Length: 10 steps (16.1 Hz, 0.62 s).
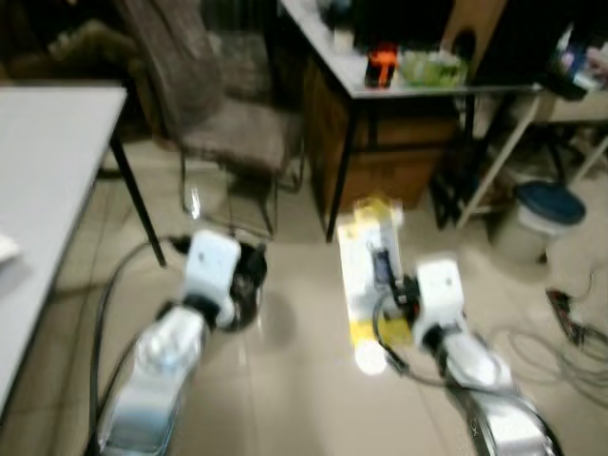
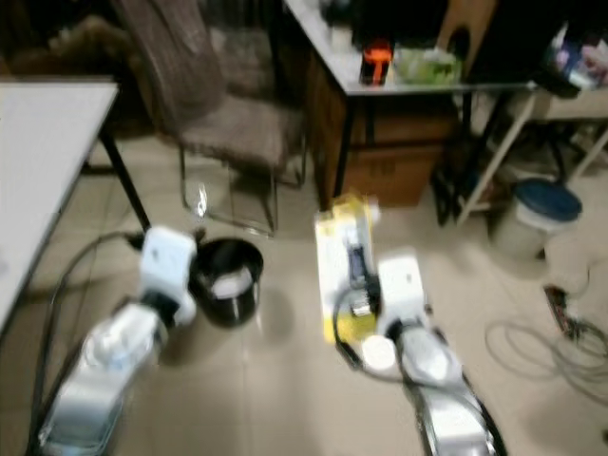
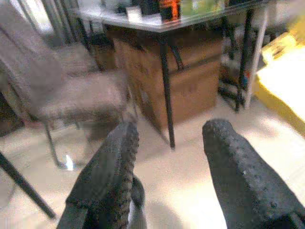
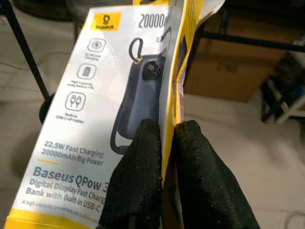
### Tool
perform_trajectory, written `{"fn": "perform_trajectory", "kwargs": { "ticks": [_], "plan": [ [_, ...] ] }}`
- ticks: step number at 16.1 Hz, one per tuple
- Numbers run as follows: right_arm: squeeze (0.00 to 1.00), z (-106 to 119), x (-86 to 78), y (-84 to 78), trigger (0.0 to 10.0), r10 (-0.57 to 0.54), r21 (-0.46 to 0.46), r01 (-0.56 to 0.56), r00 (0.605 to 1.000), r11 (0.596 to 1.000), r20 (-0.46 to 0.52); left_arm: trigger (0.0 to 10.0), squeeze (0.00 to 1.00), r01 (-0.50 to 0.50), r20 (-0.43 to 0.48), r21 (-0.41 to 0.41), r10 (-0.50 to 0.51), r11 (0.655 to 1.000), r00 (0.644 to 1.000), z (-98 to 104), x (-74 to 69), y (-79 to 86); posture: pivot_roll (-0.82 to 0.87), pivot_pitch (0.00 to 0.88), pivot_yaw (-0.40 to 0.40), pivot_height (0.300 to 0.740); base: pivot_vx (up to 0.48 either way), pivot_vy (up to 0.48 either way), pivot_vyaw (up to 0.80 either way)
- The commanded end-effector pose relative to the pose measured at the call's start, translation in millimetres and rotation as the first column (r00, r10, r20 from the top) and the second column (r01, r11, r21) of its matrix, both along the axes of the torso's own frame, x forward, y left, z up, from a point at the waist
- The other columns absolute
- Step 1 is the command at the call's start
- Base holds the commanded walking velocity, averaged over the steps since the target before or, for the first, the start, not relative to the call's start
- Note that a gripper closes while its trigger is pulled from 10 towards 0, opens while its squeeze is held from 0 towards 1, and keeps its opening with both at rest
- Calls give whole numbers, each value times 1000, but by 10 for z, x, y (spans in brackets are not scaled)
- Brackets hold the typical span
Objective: Picking trash to rubbish bin
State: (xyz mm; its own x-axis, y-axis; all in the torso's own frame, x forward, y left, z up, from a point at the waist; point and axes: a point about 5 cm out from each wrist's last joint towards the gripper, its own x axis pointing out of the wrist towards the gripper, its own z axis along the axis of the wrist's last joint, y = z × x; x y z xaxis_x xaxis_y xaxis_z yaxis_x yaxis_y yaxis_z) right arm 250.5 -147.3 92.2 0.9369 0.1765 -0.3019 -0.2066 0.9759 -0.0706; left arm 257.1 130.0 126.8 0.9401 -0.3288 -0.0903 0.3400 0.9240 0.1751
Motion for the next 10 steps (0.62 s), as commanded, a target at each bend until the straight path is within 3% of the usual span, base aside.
{"fn": "perform_trajectory", "kwargs": {
  "ticks": [1,10],
  "plan": [
    [0,67,40,33,10000,11,9,-11,1000,1000,25,10000,0,-19,10,23,19,1000,1000,6,-3,68,-43,68,-57,740,394,0,0],
    [0,67,72,67,10000,108,-26,-108,994,994,15,10000,0,-27,-10,44,28,999,1000,-69,-13,105,-44,77,-58,740,394,0,0]
  ]
}}
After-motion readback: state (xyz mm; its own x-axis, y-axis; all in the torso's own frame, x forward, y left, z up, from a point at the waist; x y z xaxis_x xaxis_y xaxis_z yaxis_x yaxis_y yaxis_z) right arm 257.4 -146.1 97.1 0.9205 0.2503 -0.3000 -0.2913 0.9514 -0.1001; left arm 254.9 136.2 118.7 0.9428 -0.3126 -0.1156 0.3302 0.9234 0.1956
